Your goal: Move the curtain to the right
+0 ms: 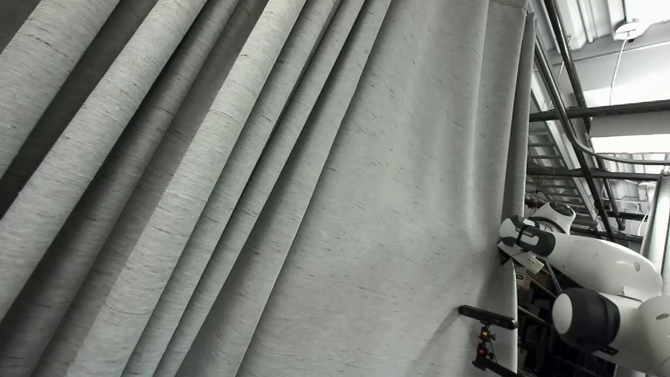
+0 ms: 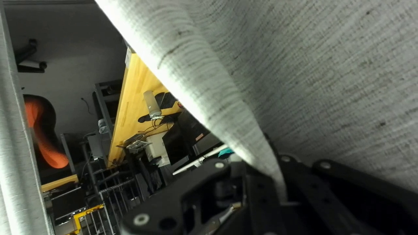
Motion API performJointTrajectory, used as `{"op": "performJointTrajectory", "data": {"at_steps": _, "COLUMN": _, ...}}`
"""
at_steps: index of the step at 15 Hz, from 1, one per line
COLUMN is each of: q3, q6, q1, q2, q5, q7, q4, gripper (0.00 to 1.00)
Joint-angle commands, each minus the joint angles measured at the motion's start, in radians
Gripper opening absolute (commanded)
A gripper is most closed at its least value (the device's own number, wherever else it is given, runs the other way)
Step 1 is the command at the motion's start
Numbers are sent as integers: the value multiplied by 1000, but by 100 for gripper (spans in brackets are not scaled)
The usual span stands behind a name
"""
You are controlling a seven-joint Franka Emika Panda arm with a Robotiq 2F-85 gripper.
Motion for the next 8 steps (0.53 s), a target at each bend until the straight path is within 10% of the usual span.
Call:
{"op": "performJointTrajectory", "data": {"at_steps": 1, "q3": -11, "q6": -70, "q1": -8, "q2": 33, "q5": -34, "q7": 18, "q4": 67, "gripper": 1}}
{"op": "performJointTrajectory", "data": {"at_steps": 8, "q3": -14, "q6": -62, "q1": 0, "q2": 4, "q5": -40, "q7": 22, "q4": 26, "gripper": 1}}
